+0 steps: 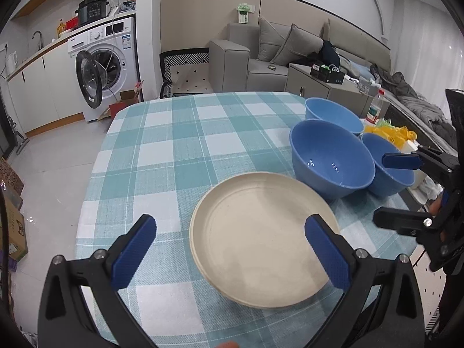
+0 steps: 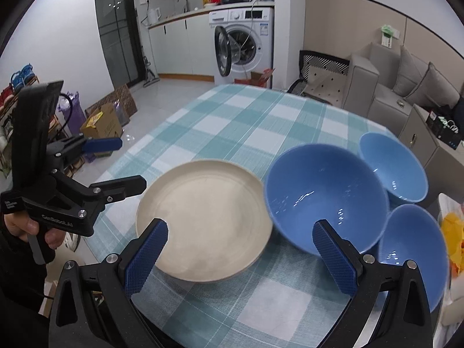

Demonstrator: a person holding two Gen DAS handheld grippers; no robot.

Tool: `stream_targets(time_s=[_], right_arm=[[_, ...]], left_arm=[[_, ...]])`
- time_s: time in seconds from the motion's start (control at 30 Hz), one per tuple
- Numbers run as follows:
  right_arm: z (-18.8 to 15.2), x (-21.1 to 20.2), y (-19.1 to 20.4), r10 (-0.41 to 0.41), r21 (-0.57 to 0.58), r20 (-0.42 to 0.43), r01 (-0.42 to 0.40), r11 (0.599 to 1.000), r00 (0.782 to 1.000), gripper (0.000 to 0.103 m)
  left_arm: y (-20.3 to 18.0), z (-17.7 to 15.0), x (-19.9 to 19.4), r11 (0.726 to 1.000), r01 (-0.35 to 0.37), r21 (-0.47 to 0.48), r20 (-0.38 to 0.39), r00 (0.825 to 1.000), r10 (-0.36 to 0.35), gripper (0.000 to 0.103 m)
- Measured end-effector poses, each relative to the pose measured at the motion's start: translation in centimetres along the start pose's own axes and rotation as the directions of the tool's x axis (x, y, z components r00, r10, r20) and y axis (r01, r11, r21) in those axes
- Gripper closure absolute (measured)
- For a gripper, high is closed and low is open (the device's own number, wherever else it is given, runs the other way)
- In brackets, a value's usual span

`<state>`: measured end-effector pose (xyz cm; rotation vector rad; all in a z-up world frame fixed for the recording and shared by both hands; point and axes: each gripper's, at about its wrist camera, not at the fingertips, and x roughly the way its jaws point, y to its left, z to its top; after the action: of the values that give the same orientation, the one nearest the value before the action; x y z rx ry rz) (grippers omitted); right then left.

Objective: Organize plates and bowls
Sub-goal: 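Move both tools over to the blue bowls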

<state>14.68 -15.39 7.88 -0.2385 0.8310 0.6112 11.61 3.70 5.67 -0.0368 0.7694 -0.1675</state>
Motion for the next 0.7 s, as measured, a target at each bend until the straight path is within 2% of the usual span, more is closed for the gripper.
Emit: stream_targets(time_s=[0.13,0.33,0.53,0.7], right_arm=[[0.6,-3.2,-1.9,-0.034,0.046,0.073,0.030,0.998,0.997,0.001],[1.6,-8.5,-5.7,-0.125,0.114,0.161,0.108,0.988,0.979,0.001],[2.7,-14.2,-9.0,-0.212,0.160,0.212,0.180,0.971,0.954,0.001],[3.2,-17.7,-12.1,-0.295,0.206,0.235,0.249,0.946,0.926,0.001]], left_arm=[[-0.6,1.1,-0.3,1.000,-0.008,0.020,0.018,1.000,0.008,0.000],[-2.0,3.3,-0.9,0.998,-0.015,0.066,0.066,0.998,0.010,0.000],[-3.9,6.1,-1.1,0.995,-0.016,0.101,0.124,0.992,0.003,0.000],[-5.9,8.0,0.2,0.993,0.008,0.119,0.123,0.992,-0.022,0.000]])
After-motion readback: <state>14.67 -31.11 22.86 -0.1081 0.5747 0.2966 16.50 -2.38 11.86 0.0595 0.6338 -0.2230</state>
